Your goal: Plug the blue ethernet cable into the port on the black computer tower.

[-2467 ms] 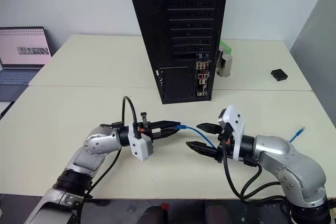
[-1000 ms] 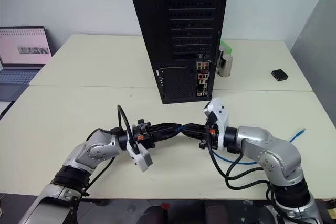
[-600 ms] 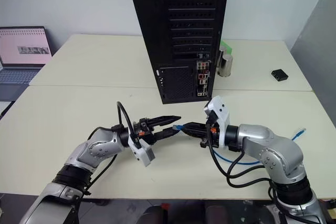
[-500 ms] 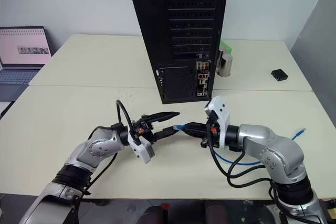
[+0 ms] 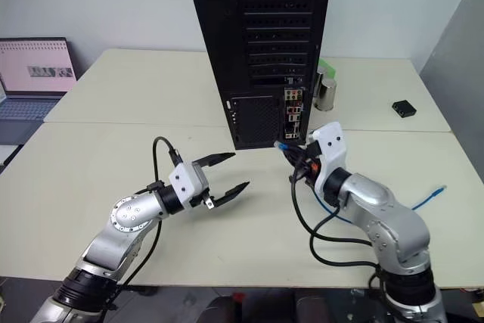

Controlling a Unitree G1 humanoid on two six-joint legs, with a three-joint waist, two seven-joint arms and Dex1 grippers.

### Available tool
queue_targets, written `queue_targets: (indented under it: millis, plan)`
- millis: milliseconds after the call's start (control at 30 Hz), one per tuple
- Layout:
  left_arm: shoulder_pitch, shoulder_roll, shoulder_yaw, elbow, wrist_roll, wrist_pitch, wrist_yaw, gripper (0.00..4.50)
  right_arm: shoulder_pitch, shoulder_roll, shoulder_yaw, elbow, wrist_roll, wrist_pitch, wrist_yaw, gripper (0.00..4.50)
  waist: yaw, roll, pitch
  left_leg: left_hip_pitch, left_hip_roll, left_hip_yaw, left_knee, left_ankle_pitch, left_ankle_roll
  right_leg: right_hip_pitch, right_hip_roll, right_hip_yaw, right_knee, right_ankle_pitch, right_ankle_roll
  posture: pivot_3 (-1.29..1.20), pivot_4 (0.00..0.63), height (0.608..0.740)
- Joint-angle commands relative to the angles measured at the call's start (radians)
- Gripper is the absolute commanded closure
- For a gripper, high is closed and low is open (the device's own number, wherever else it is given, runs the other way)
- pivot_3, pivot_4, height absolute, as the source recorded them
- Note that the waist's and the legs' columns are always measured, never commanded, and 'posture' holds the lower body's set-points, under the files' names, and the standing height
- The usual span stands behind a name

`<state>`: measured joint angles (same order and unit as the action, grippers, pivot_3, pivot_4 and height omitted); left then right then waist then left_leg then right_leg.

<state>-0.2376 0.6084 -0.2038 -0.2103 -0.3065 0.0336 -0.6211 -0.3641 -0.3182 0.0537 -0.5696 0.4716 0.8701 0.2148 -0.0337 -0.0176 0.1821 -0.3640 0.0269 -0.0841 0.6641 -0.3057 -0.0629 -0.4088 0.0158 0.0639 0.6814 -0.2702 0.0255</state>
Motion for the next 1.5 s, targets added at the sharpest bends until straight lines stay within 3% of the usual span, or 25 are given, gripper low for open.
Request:
queue_targets:
  millis: [33,167,333,533,667,900,1500]
  plan:
    - [-0.024,-0.051,0.044,-0.174,-0.11,0.273,0.095,0.66,-0.018,0.086,0.068,-0.035,-0.135,-0.063,-0.149,4.5,0.0,0.0,0.0,0.0,0.0,0.0,0.0,0.0,0.0,0.0,0.0,0.0,0.0,0.0,0.0,0.0,0.15,0.74]
    - [-0.065,-0.128,0.087,-0.208,-0.166,0.473,0.205,0.66,-0.013,0.176,0.129,0.004,-0.257,-0.123,-0.256,4.5,0.0,0.0,0.0,0.0,0.0,0.0,0.0,0.0,0.0,-0.001,0.0,0.0,0.0,0.0,0.0,0.0,0.15,0.74]
    - [-0.111,-0.153,0.092,-0.213,-0.147,0.554,0.229,0.66,-0.033,0.268,0.152,0.086,-0.374,-0.218,-0.349,4.5,0.0,0.0,0.0,0.0,0.0,0.0,0.0,0.0,-0.001,-0.001,0.0,0.001,0.0,0.0,0.0,0.0,0.15,0.74]
    - [-0.102,-0.099,0.029,-0.219,-0.03,0.447,0.151,0.66,-0.055,0.327,0.14,0.164,-0.431,-0.291,-0.376,4.5,0.001,0.0,0.0,0.0,0.0,0.001,-0.001,0.001,-0.001,-0.002,0.0,0.002,0.0,0.0,0.0,0.0,0.15,0.74]
    - [-0.104,-0.12,0.022,-0.215,0.001,0.418,0.143,0.66,-0.065,0.347,0.132,0.204,-0.445,-0.329,-0.368,4.5,0.001,0.0,0.0,0.0,0.0,0.002,-0.001,0.001,-0.001,-0.002,0.0,0.002,0.0,0.0,0.0,0.0,0.15,0.74]
    - [-0.126,-0.195,0.066,-0.202,-0.036,0.434,0.14,0.66,-0.092,0.369,0.118,0.272,-0.464,-0.371,-0.363,4.5,0.0,0.0,0.0,0.0,0.0,0.002,-0.001,0.0,-0.001,-0.002,0.0,0.002,0.0,0.0,0.0,0.0,0.15,0.74]
    - [-0.083,-0.191,0.069,-0.2,-0.007,0.399,0.08,0.66,-0.149,0.381,0.082,0.392,-0.48,-0.431,-0.341,4.5,-0.001,0.0,0.0,0.0,0.0,0.002,-0.001,0.0,-0.001,-0.002,0.0,0.003,0.0,0.0,0.0,0.0,0.15,0.74]
